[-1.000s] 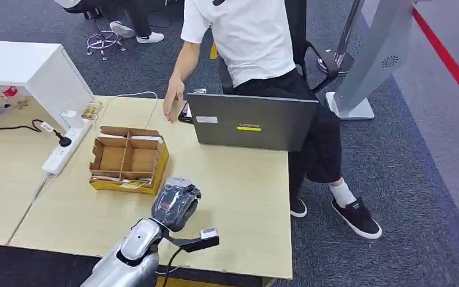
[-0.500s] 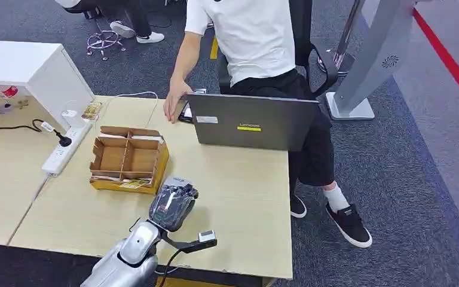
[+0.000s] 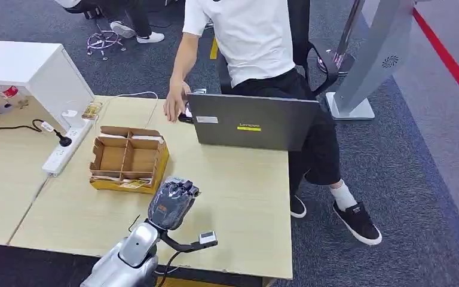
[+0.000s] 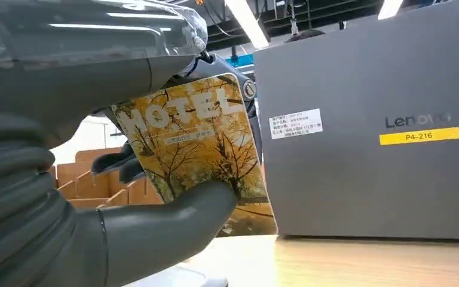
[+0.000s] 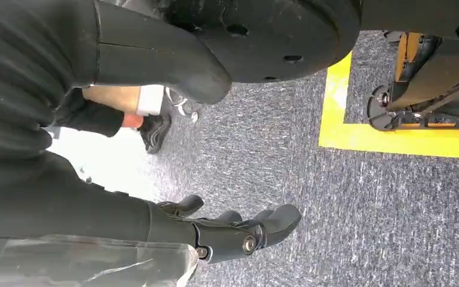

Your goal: Pass the card to the sensor for recognition and then transmit it.

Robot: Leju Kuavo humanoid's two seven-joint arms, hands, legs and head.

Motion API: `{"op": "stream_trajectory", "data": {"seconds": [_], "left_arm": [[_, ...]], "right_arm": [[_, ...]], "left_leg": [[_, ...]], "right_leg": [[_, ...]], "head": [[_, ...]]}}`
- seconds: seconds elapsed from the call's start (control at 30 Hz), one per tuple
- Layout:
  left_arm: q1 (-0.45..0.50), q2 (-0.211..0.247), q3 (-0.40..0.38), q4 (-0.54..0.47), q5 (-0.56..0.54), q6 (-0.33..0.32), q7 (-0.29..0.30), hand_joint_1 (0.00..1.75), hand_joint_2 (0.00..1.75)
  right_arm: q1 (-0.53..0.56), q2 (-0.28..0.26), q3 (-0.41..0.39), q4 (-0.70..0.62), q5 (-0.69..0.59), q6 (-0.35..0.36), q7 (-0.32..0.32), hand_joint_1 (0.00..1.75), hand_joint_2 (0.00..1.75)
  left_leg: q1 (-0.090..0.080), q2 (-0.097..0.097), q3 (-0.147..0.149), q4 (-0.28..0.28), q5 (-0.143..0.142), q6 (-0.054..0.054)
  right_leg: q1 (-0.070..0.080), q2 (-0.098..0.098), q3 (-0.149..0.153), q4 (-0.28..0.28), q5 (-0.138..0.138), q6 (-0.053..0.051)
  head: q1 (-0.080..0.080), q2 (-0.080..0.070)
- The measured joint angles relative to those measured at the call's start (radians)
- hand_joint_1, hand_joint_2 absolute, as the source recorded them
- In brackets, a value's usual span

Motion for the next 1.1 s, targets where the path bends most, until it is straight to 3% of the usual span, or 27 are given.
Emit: {"op": "stream_trajectory", "data": {"seconds": [0.3,0.4,0.53,0.77,1.1], "left_arm": [[-0.016,0.023,0.030,-0.026,-0.009,0.002,0.036,1.75,1.75],[-0.073,0.077,0.090,-0.033,0.056,-0.008,0.032,1.75,1.75],[-0.159,0.154,0.176,-0.033,0.114,-0.031,-0.016,1.75,1.75],[-0.190,0.227,0.278,-0.050,0.173,-0.027,-0.056,1.75,1.75],[-0.178,0.244,0.323,-0.075,0.172,-0.020,-0.068,1.75,1.75]], "right_arm": [[0.000,0.000,0.000,0.000,0.014,0.003,-0.002,0.00,1.75],[0.001,0.000,0.000,0.001,0.026,0.007,-0.003,0.00,1.75],[0.001,0.000,-0.001,0.002,0.032,0.014,-0.006,0.00,1.75],[0.001,0.000,-0.006,0.003,0.041,0.017,-0.008,0.00,1.75],[0.000,0.003,-0.006,0.003,0.051,0.017,-0.002,0.00,1.75]], "left_leg": [[0.000,0.000,0.000,0.000,0.000,0.000],[0.001,0.000,0.000,0.000,0.001,-0.002],[0.002,0.000,0.000,0.000,0.003,-0.003],[0.001,0.000,0.000,0.000,0.003,-0.004],[0.001,0.000,-0.001,0.000,0.003,-0.004]], "right_leg": [[0.000,0.000,0.000,0.000,0.000,0.000],[0.001,0.000,-0.001,0.001,0.001,-0.001],[0.001,0.000,-0.001,0.003,0.001,-0.002],[0.001,0.001,-0.002,0.004,0.001,-0.002],[0.001,0.000,-0.002,0.003,0.001,-0.003]], "head": [[0.000,0.000],[0.000,0.000],[0.000,0.000],[0.000,0.000],[0.000,0.000]]}}
